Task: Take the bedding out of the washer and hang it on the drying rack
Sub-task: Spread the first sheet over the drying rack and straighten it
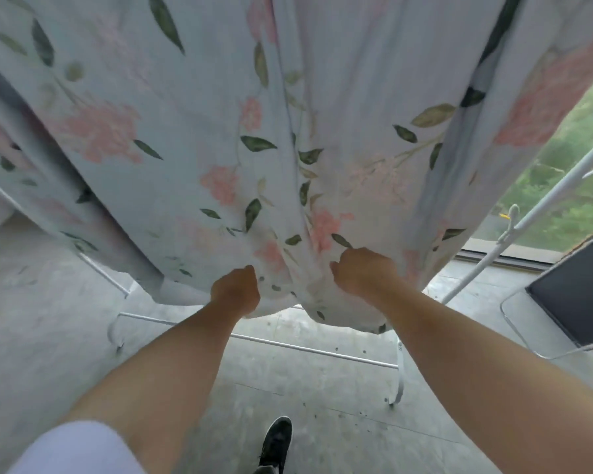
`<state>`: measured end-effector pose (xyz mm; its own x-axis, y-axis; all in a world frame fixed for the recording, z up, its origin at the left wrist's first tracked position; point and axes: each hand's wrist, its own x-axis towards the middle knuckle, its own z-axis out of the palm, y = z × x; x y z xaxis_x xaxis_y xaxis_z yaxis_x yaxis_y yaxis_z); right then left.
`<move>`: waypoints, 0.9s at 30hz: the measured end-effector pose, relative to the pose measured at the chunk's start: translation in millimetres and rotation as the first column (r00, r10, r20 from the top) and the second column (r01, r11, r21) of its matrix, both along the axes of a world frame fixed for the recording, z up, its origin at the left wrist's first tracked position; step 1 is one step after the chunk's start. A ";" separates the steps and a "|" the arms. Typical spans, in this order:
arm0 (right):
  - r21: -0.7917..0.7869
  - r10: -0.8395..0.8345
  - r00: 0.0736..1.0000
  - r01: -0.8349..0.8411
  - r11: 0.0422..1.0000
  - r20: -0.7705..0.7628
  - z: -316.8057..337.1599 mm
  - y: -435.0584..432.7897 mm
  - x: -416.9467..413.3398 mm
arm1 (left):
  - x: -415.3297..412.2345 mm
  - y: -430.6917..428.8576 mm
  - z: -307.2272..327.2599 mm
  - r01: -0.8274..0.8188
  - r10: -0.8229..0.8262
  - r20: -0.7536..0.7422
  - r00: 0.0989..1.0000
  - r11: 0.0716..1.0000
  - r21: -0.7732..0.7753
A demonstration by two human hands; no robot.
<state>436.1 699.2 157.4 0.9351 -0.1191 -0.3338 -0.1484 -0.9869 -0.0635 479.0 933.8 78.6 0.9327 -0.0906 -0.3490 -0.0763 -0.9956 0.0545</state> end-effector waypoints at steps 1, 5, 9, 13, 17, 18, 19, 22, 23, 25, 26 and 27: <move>0.013 0.044 0.999 -0.045 0.999 0.020 8.6 13.2 4.0 | -2.8 18.6 11.4 -0.037 0.037 0.019 0.999 0.999 0.016; 0.060 0.179 0.977 -0.187 0.980 0.119 36.5 68.3 16.6 | -12.1 91.8 59.2 -0.211 0.203 0.122 0.972 0.975 0.064; 0.043 0.224 0.946 -0.241 0.970 0.236 52.4 125.7 29.7 | 2.0 161.0 90.3 -0.323 0.317 0.192 0.929 0.946 -0.001; 0.005 0.189 0.945 -0.198 0.980 0.268 63.5 172.7 54.2 | 42.0 215.6 109.6 -0.361 0.383 0.229 0.895 0.923 -0.133; -0.138 0.111 0.935 -0.068 0.988 0.335 76.6 209.8 93.7 | 111.2 268.2 118.9 -0.334 0.386 0.286 0.877 0.918 -0.214; -0.170 0.087 0.937 -0.030 0.985 0.339 79.4 219.1 102.6 | 126.9 277.9 124.9 -0.347 0.401 0.290 0.869 0.911 -0.222; -0.184 0.064 0.937 0.000 0.983 0.342 82.2 220.2 107.8 | 138.5 280.2 129.3 -0.345 0.408 0.303 0.861 0.907 -0.242; -0.208 -0.048 0.947 0.119 0.971 0.317 93.6 246.1 136.8 | 180.9 302.6 145.9 -0.335 0.437 0.321 0.840 0.884 -0.327; -0.210 -0.086 0.942 0.160 0.965 0.324 97.5 251.6 143.9 | 192.3 305.7 149.7 -0.315 0.431 0.332 0.839 0.883 -0.349; -0.192 -0.145 0.930 0.219 0.957 0.337 102.1 259.6 156.9 | 209.1 308.5 157.3 -0.236 0.353 0.360 0.863 0.914 -0.331; -0.189 -0.166 0.925 0.241 0.952 0.341 103.2 263.2 163.2 | 214.9 311.3 162.8 -0.196 0.313 0.378 0.872 0.928 -0.315; -0.188 -0.181 0.922 0.256 0.948 0.343 103.5 265.9 167.9 | 220.3 313.9 165.1 -0.157 0.285 0.401 0.871 0.934 -0.323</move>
